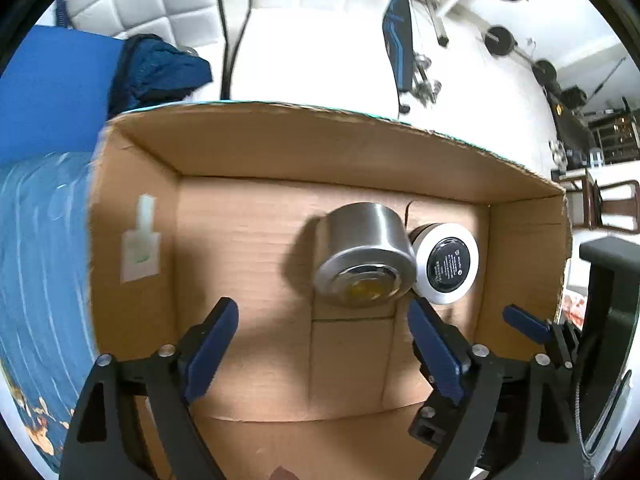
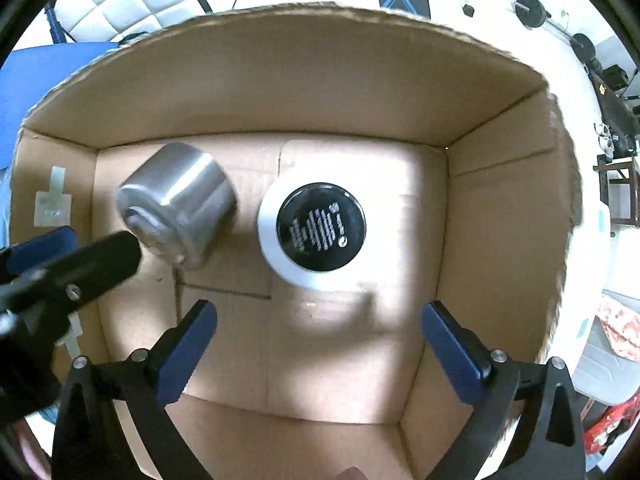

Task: Organize rigid objects
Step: 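Lift both tools out of the box back toward the remaining items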

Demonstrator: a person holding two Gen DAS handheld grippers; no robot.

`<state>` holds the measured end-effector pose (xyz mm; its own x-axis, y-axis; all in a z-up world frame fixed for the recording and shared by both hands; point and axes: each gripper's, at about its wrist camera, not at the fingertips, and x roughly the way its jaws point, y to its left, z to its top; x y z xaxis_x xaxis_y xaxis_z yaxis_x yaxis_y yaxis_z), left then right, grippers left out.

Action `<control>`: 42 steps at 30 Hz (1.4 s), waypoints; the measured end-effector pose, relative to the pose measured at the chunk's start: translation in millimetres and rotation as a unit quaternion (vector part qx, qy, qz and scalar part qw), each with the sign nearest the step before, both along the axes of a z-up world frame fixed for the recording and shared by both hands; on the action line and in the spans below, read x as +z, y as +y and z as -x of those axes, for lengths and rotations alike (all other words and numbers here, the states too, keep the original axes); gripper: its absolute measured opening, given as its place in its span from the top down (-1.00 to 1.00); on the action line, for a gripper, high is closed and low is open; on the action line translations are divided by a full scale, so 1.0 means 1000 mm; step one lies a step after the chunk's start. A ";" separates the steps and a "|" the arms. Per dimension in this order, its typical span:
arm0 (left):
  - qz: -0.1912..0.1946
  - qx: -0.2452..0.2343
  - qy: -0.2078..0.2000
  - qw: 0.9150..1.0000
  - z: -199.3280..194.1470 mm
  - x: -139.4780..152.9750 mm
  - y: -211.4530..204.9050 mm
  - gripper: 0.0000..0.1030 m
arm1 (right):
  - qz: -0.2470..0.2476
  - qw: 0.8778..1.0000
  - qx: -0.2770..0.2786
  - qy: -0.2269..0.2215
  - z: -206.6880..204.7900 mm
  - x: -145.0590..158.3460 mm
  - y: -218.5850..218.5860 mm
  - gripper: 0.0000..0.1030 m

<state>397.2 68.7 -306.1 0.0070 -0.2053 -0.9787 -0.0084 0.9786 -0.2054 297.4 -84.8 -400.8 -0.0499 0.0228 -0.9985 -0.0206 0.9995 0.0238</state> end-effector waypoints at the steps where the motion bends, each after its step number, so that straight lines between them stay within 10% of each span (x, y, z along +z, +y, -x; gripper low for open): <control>1: 0.001 0.005 -0.006 1.000 -0.002 -0.001 0.008 -0.75 | -0.001 1.000 -0.001 -0.003 0.003 0.005 -0.002 -1.00; 30: -0.070 0.007 -0.244 0.967 0.172 0.167 0.018 -0.88 | 0.008 0.974 -0.017 -0.224 0.148 0.211 -0.004 -1.00; 37: -0.061 0.016 -0.245 0.967 0.208 0.178 0.021 -0.88 | -0.016 0.975 -0.015 -0.220 0.190 0.219 -0.013 -1.00; 42: -0.078 0.031 -0.195 0.977 0.234 0.134 0.034 -0.88 | -0.026 0.988 -0.009 -0.153 0.219 0.172 -0.019 -1.00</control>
<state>163.3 103.2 -172.3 0.3930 -0.0413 -0.9186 -0.0190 0.9984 -0.0531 78.2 -103.4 -228.5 0.2549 0.0722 -0.9643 -0.0167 0.9974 0.0703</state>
